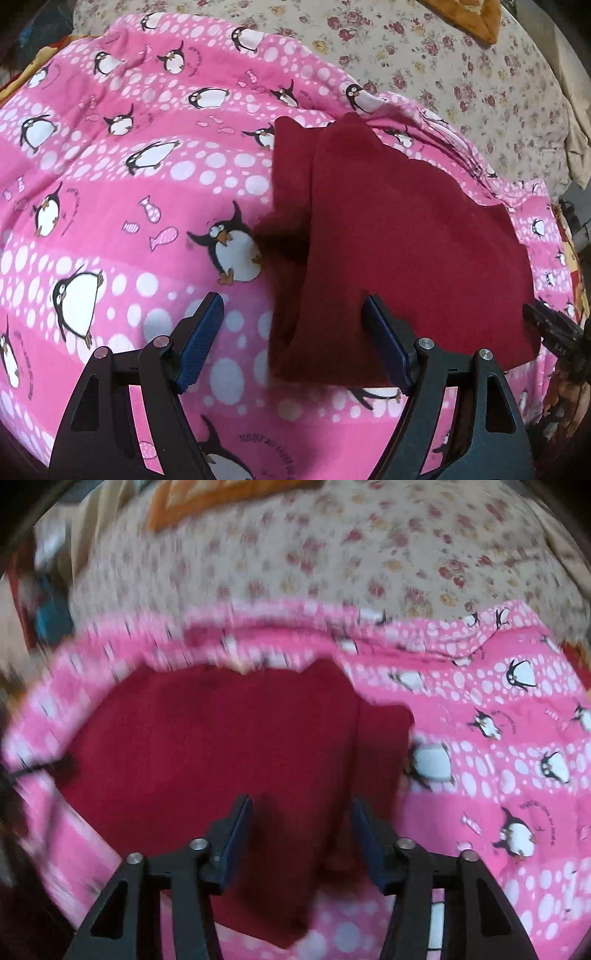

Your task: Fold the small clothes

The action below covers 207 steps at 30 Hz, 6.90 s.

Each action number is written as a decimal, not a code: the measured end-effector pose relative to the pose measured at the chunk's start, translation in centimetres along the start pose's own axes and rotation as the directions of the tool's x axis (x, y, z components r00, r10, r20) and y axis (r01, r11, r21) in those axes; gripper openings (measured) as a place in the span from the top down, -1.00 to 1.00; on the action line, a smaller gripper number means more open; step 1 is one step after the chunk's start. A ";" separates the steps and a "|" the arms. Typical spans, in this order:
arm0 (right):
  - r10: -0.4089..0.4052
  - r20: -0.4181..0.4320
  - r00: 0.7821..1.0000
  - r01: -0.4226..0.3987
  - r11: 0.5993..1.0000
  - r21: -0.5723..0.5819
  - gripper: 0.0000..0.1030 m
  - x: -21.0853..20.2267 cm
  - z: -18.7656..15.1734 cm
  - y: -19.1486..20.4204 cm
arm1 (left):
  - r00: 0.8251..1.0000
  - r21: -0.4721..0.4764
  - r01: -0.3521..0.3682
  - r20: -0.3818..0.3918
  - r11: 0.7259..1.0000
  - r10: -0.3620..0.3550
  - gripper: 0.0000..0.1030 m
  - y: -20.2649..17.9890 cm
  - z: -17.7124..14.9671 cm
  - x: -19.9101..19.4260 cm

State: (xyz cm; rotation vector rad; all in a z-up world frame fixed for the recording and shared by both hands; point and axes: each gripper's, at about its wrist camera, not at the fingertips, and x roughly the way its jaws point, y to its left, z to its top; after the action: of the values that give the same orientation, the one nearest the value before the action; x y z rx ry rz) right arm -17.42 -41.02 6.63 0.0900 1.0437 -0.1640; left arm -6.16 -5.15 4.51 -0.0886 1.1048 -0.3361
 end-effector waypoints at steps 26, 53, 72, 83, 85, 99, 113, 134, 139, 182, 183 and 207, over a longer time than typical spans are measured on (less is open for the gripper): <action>0.239 -0.025 0.971 -0.239 0.952 -0.188 0.02 5.9 7.6 16.8 | 0.999 0.023 0.005 0.040 1.000 -0.006 -0.53 0.1 -0.5 0.3; 0.292 -0.009 0.956 -0.292 0.952 -0.096 -0.06 11.7 16.9 22.9 | 1.000 0.023 0.020 0.019 1.000 -0.020 -0.57 0.1 0.1 0.9; 0.378 -0.008 0.926 -0.378 0.925 -0.030 -0.29 10.7 15.9 22.5 | 0.992 -0.112 0.122 0.008 0.986 -0.122 -0.57 1.9 0.6 0.5; 0.340 -0.082 0.937 -0.350 0.920 -0.176 0.31 13.1 15.7 27.7 | 0.994 -0.097 0.109 0.011 0.989 -0.109 -0.57 1.8 0.7 0.8; 0.369 -0.095 0.924 -0.380 0.913 -0.148 0.31 12.9 16.0 27.2 | 0.994 -0.101 0.113 0.012 0.988 -0.112 -0.57 1.9 0.7 0.8; 0.277 -0.082 0.957 -0.288 0.937 -0.200 0.28 12.5 15.5 26.6 | 0.994 -0.100 0.108 0.038 0.989 -0.105 -0.57 1.7 1.2 1.0; 0.418 -0.108 0.902 -0.425 0.904 -0.052 0.57 10.0 15.4 22.0 | 0.950 0.015 0.292 0.108 0.956 -0.292 0.08 -1.3 1.7 0.6; 0.244 -0.229 0.942 -0.296 0.927 -0.231 -0.44 14.0 16.6 27.1 | 0.956 0.042 0.272 0.097 0.961 -0.275 0.15 -1.6 2.2 0.8; 0.267 -0.182 0.946 -0.301 0.932 -0.202 -0.23 13.8 16.2 25.3 | 0.966 0.043 0.242 0.079 0.969 -0.245 0.15 -1.7 2.0 1.3; 0.475 0.037 0.879 -0.472 0.879 -0.068 0.57 -0.3 15.7 13.2 | 0.940 0.244 0.313 0.062 0.918 -0.337 0.71 -13.6 0.4 -4.8; 0.467 0.047 0.883 -0.464 0.884 -0.060 0.57 -0.9 15.5 12.0 | 0.940 0.255 0.313 0.055 0.915 -0.337 0.71 -14.4 0.3 -4.8; 0.162 0.045 0.986 -0.168 0.937 0.305 -0.05 1.2 6.7 -7.4 | 0.885 0.427 0.462 -0.170 0.777 -0.433 -0.22 -25.6 -4.0 -3.2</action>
State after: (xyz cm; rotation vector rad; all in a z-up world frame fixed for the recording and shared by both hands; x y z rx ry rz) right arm -12.41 -49.48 8.97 0.4583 0.9800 -0.1737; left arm -16.65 -28.04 11.49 0.0825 1.0311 -1.0337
